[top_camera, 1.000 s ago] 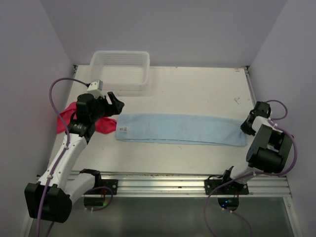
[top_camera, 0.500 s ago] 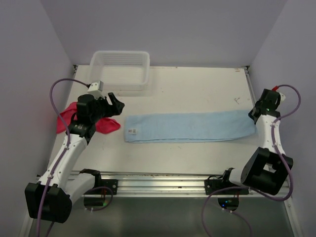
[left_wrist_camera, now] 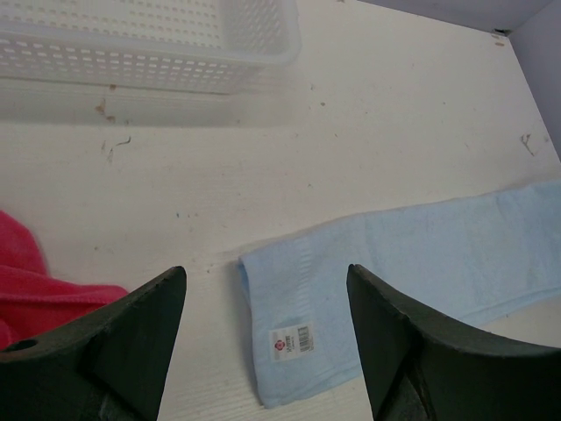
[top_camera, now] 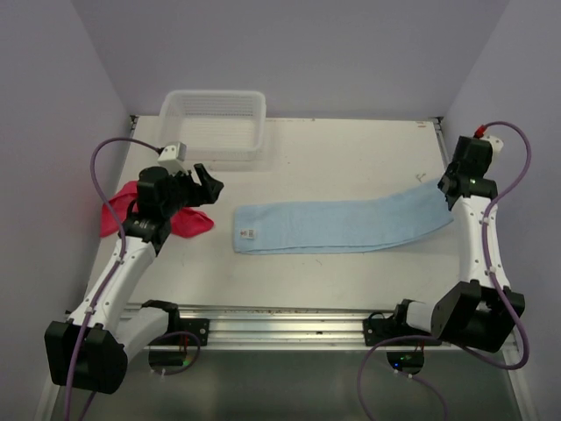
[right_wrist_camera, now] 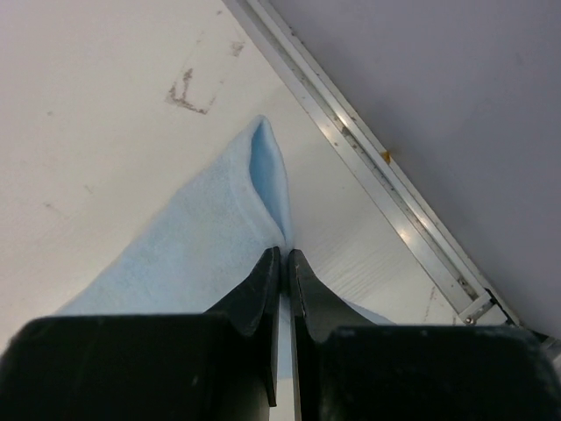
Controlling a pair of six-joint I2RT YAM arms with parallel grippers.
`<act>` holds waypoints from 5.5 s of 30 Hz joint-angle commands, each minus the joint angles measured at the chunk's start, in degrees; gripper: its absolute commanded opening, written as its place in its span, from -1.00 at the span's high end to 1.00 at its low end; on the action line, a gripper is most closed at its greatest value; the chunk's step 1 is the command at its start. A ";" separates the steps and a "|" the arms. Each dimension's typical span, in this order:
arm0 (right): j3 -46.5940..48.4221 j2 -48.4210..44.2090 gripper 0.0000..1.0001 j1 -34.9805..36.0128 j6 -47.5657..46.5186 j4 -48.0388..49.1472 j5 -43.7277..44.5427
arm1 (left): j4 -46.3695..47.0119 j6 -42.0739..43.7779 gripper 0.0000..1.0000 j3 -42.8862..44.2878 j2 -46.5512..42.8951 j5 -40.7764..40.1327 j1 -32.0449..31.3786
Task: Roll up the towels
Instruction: Fold the towel, then roll the towel
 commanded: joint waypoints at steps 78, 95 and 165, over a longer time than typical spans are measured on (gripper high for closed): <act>42.25 49.06 1.00 63.50 33.48 2.22 -17.18 | -0.65 5.51 -0.61 -0.85 -4.01 -2.60 -1.90; 41.28 56.98 0.67 64.82 38.41 11.10 -24.13 | -0.65 5.51 -0.61 -1.03 -3.75 -2.25 -2.08; -39.05 11.01 0.15 29.84 29.18 42.21 -40.21 | -27.01 -5.03 -0.56 67.34 64.18 -14.03 -36.26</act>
